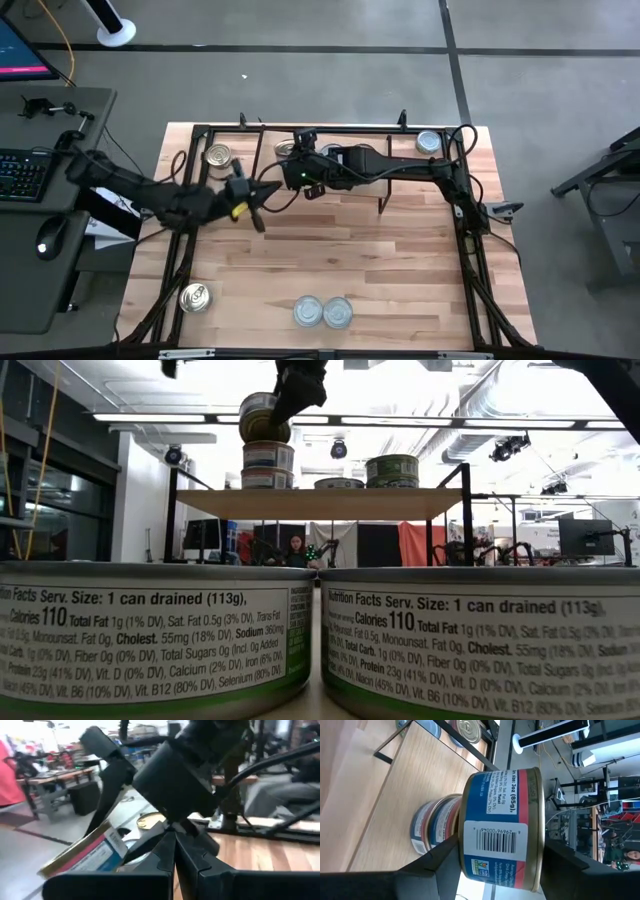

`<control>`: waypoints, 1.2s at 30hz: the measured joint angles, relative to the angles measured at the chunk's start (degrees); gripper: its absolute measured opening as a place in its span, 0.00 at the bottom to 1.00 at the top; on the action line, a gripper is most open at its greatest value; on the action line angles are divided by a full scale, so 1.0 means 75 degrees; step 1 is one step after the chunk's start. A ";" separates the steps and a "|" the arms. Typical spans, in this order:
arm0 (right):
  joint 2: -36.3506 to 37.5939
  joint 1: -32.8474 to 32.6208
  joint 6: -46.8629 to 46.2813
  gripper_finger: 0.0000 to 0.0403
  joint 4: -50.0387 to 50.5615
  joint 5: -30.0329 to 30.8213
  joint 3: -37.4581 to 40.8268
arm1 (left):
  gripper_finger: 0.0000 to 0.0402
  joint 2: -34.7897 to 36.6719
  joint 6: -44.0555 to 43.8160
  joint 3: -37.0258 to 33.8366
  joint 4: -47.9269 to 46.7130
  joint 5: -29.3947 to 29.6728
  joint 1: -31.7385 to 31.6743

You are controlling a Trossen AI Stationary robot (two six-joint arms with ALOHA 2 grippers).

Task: Stack canned seafood by type on shelf
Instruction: Stack the blue-pink tuna can on top of the blue-pink tuna can on the shelf

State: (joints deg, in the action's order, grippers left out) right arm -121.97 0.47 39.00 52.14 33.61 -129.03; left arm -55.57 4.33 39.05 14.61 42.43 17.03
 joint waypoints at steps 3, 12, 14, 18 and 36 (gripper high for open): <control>0.0000 0.0000 0.0000 0.52 -0.0006 0.0001 0.0000 | 0.00 -0.0003 -0.0166 0.0000 -0.0220 -0.0738 -0.0708; 0.0000 -0.0032 0.0003 0.52 -0.0006 0.0050 0.0000 | 0.00 -0.0218 -0.0423 0.0000 -0.0377 -0.2238 -0.2221; 0.0002 -0.0032 0.0003 0.52 -0.0006 0.0055 0.0000 | 0.00 -0.0382 -0.0573 0.0000 -0.0365 -0.2648 -0.2419; 0.0006 -0.0081 0.0007 0.52 0.0004 0.0119 0.0000 | 0.00 -0.0802 -0.0633 0.0000 -0.0339 -0.2874 -0.2636; 0.0017 -0.0472 -0.0288 0.52 0.0761 0.0227 -0.0746 | 0.00 -0.1081 -0.0360 -0.0003 -0.0345 -0.1986 -0.2733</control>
State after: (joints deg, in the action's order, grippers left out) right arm -121.84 -3.07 36.84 57.85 35.31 -134.63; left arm -63.68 1.63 39.03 12.03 27.54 -3.47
